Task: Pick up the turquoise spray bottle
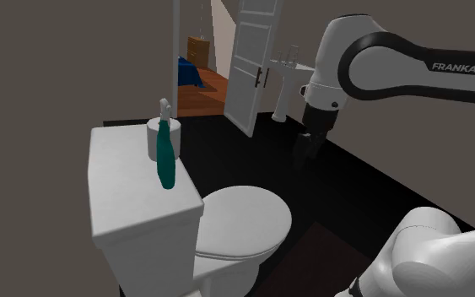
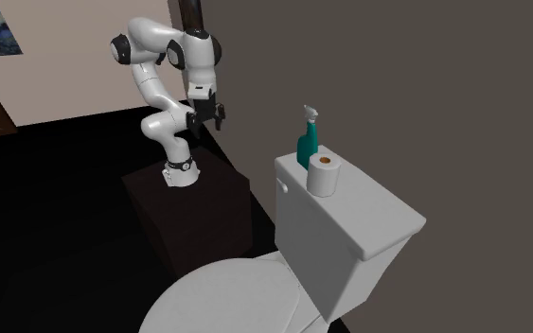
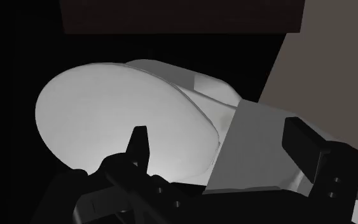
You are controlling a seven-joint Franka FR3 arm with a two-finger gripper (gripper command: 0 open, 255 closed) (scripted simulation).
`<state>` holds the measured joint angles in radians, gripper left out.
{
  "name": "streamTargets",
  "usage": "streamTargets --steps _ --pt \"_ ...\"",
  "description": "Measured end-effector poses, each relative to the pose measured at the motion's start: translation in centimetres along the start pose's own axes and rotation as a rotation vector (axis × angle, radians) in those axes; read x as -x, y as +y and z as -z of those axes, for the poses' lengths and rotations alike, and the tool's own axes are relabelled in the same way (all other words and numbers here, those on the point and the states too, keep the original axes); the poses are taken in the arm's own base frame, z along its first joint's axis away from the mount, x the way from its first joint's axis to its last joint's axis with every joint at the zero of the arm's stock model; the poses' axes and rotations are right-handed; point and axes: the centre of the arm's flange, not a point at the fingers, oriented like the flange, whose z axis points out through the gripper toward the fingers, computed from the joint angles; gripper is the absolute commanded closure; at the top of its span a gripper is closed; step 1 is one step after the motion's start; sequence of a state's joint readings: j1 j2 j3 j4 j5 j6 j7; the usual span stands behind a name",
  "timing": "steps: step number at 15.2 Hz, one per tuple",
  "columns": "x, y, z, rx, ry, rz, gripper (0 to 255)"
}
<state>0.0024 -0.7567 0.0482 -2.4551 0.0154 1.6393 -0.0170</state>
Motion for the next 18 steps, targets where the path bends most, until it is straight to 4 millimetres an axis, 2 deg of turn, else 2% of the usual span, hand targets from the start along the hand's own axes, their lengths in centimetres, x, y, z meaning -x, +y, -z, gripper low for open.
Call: streamTargets --steps 2,4,8,11,18 --pt "-0.3 -0.5 0.0 0.001 0.009 -0.005 0" --pt "-1.3 -2.0 -0.4 0.004 0.039 -0.023 0" --pt "-3.5 -6.2 -0.2 0.011 0.118 -0.067 0" --pt "-4.9 -9.0 -0.8 0.017 0.177 -0.102 0" --pt "-10.1 -15.7 -0.3 0.028 0.318 -0.183 0"
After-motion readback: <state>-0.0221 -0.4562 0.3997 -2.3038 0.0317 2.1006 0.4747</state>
